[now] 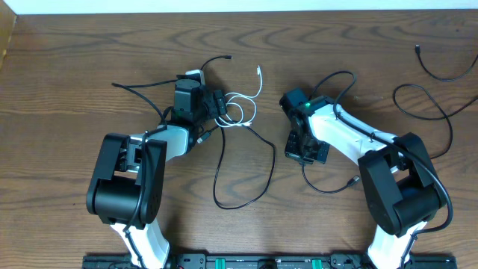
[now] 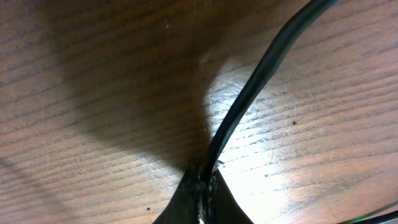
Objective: Untangle cables
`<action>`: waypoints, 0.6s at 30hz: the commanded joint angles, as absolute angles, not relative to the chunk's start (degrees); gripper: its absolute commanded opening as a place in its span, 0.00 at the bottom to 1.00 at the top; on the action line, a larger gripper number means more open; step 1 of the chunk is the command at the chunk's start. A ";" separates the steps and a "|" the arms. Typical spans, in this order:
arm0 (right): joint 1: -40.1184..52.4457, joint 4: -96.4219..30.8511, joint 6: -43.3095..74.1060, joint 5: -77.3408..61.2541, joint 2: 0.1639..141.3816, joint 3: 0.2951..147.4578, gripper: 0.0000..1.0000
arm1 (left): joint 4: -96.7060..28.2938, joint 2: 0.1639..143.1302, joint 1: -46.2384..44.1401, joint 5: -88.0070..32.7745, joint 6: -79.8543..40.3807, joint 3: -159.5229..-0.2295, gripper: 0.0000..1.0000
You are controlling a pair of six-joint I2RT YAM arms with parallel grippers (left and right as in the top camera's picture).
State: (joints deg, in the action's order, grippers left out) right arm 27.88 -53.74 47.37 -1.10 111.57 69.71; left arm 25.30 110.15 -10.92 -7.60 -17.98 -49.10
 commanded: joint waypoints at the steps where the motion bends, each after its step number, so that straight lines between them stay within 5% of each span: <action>1: 26.48 -52.71 46.35 1.43 112.90 68.73 0.01 | 24.21 110.37 -10.72 -8.56 -17.89 -48.99 0.90; 18: 1.13 -68.14 30.55 10.44 110.45 98.65 0.01 | 24.23 110.37 -10.72 -8.56 -17.89 -48.99 0.89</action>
State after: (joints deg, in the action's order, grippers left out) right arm 5.72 -66.85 35.42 4.58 111.81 92.51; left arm 25.30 110.15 -10.92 -7.62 -17.98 -49.12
